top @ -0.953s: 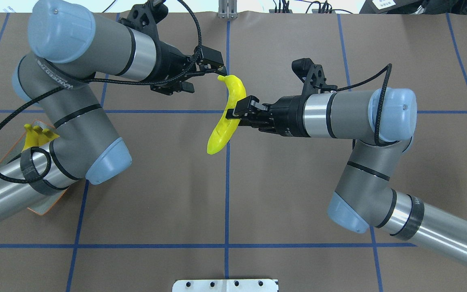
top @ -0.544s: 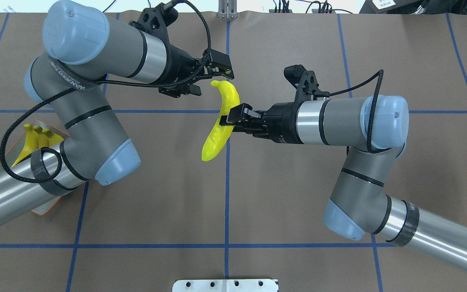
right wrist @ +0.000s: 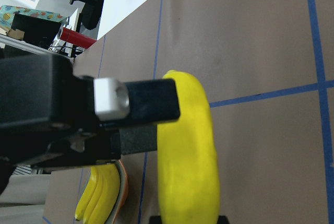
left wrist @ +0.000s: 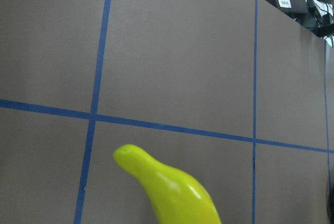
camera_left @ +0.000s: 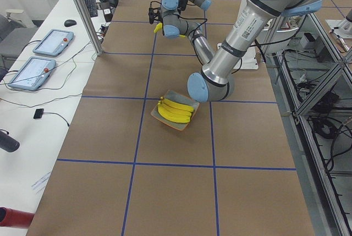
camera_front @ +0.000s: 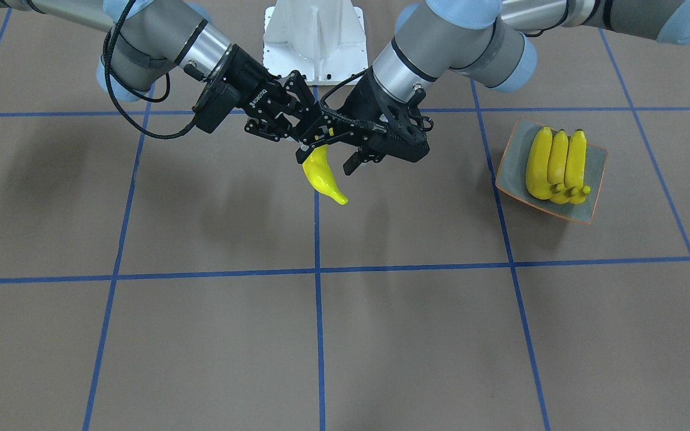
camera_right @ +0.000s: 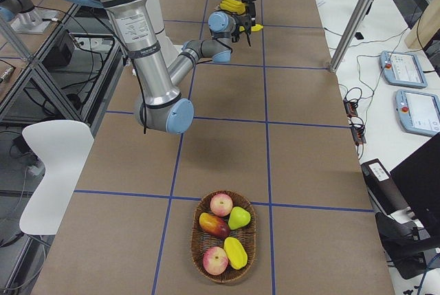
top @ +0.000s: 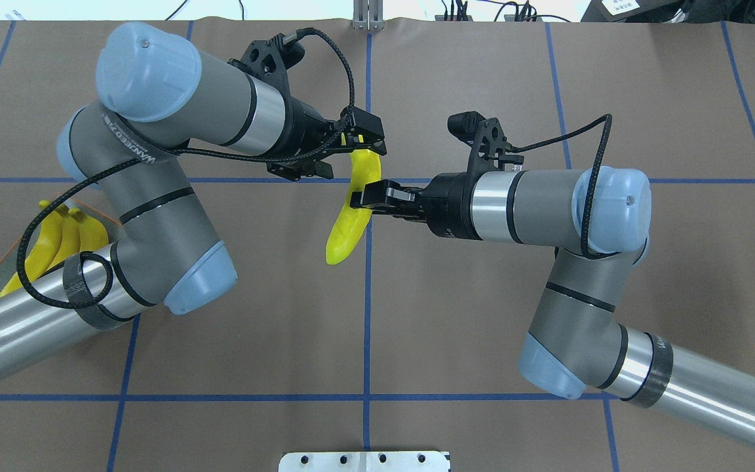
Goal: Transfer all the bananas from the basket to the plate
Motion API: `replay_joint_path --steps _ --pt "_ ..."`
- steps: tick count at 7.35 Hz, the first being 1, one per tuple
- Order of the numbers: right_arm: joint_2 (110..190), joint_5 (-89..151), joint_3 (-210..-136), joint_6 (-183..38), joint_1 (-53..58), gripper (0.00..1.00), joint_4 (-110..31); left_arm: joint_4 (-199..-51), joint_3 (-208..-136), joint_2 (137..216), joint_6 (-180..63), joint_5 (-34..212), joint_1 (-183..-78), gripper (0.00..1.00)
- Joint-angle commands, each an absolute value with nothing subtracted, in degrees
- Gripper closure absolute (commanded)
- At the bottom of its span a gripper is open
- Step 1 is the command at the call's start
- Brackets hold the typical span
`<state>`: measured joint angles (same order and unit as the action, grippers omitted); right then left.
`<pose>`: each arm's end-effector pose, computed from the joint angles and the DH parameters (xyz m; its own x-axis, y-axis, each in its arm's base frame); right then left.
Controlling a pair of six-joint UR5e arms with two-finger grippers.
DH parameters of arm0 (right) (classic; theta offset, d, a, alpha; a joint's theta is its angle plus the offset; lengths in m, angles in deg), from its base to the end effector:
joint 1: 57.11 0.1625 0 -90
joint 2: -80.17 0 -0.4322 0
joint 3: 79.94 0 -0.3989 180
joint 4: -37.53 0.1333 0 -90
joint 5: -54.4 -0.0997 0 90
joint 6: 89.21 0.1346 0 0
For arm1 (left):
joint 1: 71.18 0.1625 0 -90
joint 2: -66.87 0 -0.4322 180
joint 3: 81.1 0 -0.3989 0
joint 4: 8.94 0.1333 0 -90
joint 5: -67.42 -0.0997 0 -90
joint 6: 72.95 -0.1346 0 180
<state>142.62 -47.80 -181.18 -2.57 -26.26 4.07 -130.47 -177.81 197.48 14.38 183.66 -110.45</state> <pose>-0.4893 -0.4144 0.1843 -0.0608 -0.1031 0.9928 -0.3247 0.9426 0.0780 0.4871 -0.4935 0.1229 0.1603 -0.0771 -0.9840 0.2247 0.9736 -0.0397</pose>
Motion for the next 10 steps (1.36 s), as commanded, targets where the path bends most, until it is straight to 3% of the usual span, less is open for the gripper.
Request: replay_joint_path --steps 1,3,4,6,7,8,10 --pt "142.5 -47.4 -181.1 -4.4 -26.4 1.00 4.0 -130.1 -177.9 197.7 14.6 184.0 -109.9 0.08" --pt "142.6 -47.4 -181.2 -5.8 -26.9 1.00 4.2 -130.1 -177.9 197.9 14.6 184.0 -109.7 0.09" --pt "142.7 -47.4 -181.2 -5.9 -27.1 1.00 4.3 -130.2 -177.9 197.9 14.6 184.0 -109.7 0.17" --pt "142.9 -47.5 -181.3 -5.9 -27.0 1.00 4.3 -130.4 -178.1 197.6 14.5 184.0 -109.7 1.00" --pt "143.1 -47.5 -181.3 -5.9 -27.0 1.00 4.4 -130.2 -178.1 197.8 14.5 184.0 -109.7 1.00" --pt "142.9 -47.4 -181.4 -5.9 -27.1 0.01 4.2 -130.2 -178.1 197.6 14.5 184.0 -109.7 1.00" --pt "143.6 -47.6 -181.8 -5.9 -26.8 0.00 4.6 -130.1 -178.7 197.4 14.5 184.0 -109.8 1.00"
